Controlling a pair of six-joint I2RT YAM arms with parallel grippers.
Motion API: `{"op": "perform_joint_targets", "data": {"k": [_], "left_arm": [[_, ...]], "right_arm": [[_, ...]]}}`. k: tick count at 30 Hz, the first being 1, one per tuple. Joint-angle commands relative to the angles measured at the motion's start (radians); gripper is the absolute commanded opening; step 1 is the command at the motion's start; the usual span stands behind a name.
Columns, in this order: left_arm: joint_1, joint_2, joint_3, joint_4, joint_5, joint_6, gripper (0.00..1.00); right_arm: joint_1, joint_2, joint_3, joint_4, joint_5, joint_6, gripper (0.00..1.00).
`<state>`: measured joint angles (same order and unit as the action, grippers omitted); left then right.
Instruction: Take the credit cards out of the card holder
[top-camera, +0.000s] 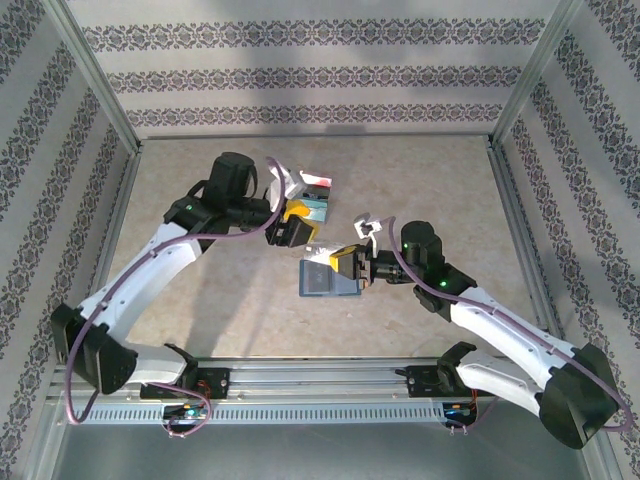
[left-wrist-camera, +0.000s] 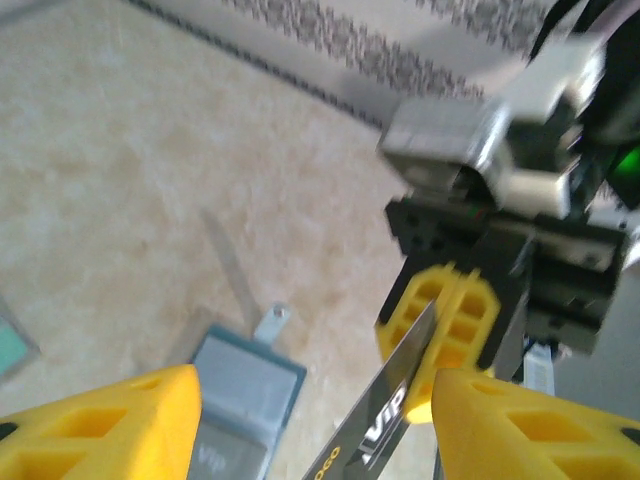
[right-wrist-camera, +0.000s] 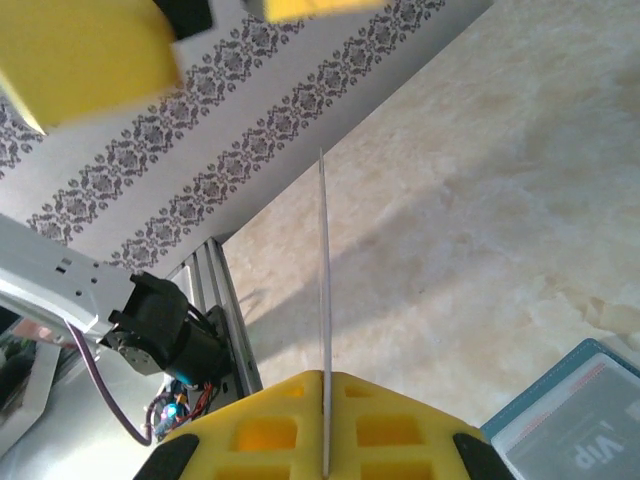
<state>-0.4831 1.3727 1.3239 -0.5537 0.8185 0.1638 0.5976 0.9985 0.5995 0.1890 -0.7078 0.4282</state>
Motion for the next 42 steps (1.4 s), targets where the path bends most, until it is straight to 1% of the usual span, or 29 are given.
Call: {"op": "perform_joint_targets", "data": {"k": [1, 7, 9, 12, 14, 18, 21, 22, 23, 25, 26, 27, 28, 30, 33, 34, 37, 39, 42], "left_arm": [[-0.011, 0.062, 0.094, -0.260, 0.050, 0.200, 0.60], [-0.061, 0.194, 0.217, -0.422, 0.073, 0.329, 0.54], [-0.071, 0.222, 0.231, -0.449, 0.066, 0.355, 0.52], [-0.073, 0.249, 0.242, -0.475, 0.070, 0.385, 0.47], [-0.072, 0.259, 0.248, -0.478, 0.071, 0.396, 0.39], [-0.072, 0.273, 0.261, -0.492, 0.076, 0.425, 0.18], [-0.071, 0.278, 0.267, -0.493, 0.065, 0.443, 0.01], [-0.071, 0.278, 0.266, -0.486, 0.054, 0.444, 0.00], [-0.071, 0.276, 0.264, -0.477, 0.043, 0.445, 0.00], [-0.069, 0.271, 0.254, -0.444, 0.007, 0.442, 0.00], [-0.064, 0.266, 0.243, -0.417, -0.016, 0.442, 0.00], [-0.061, 0.263, 0.234, -0.388, -0.038, 0.440, 0.00], [-0.052, 0.258, 0.221, -0.351, -0.066, 0.440, 0.00], [-0.029, 0.255, 0.194, -0.272, -0.117, 0.449, 0.00], [0.003, 0.273, 0.168, -0.143, -0.212, 0.503, 0.00], [0.010, 0.284, 0.161, -0.100, -0.241, 0.541, 0.00], [0.032, 0.324, 0.161, -0.002, -0.306, 0.630, 0.00], [0.056, 0.364, 0.189, 0.036, -0.303, 0.652, 0.00], [0.099, 0.449, 0.277, 0.030, -0.256, 0.669, 0.00]], "right_arm": [[-0.004, 0.022, 0.046, -0.036, -0.059, -0.051, 0.00], [-0.002, 0.067, 0.075, -0.048, -0.080, -0.066, 0.00], [-0.003, 0.075, 0.080, -0.048, -0.083, -0.070, 0.00], [-0.003, 0.081, 0.083, -0.049, -0.085, -0.074, 0.00], [-0.002, 0.084, 0.086, -0.048, -0.092, -0.075, 0.00], [-0.004, 0.084, 0.086, -0.051, -0.089, -0.083, 0.00], [-0.009, 0.088, 0.086, -0.055, -0.079, -0.089, 0.00], [-0.010, 0.088, 0.086, -0.058, -0.073, -0.089, 0.00], [-0.012, 0.088, 0.088, -0.064, -0.061, -0.091, 0.12], [-0.019, 0.085, 0.089, -0.086, -0.031, -0.099, 0.23], [-0.022, 0.079, 0.089, -0.099, -0.009, -0.104, 0.34], [-0.025, 0.073, 0.088, -0.112, 0.029, -0.104, 0.41], [-0.031, 0.064, 0.085, -0.123, 0.065, -0.103, 0.43], [-0.037, 0.046, 0.083, -0.156, 0.163, -0.097, 0.56], [-0.048, 0.013, 0.089, -0.226, 0.347, -0.066, 0.69], [-0.051, 0.002, 0.093, -0.256, 0.408, -0.053, 0.69], [-0.055, -0.028, 0.103, -0.320, 0.531, -0.020, 0.68], [-0.056, -0.047, 0.099, -0.344, 0.596, 0.001, 0.68], [-0.059, -0.070, 0.083, -0.349, 0.652, 0.040, 0.68]]}}
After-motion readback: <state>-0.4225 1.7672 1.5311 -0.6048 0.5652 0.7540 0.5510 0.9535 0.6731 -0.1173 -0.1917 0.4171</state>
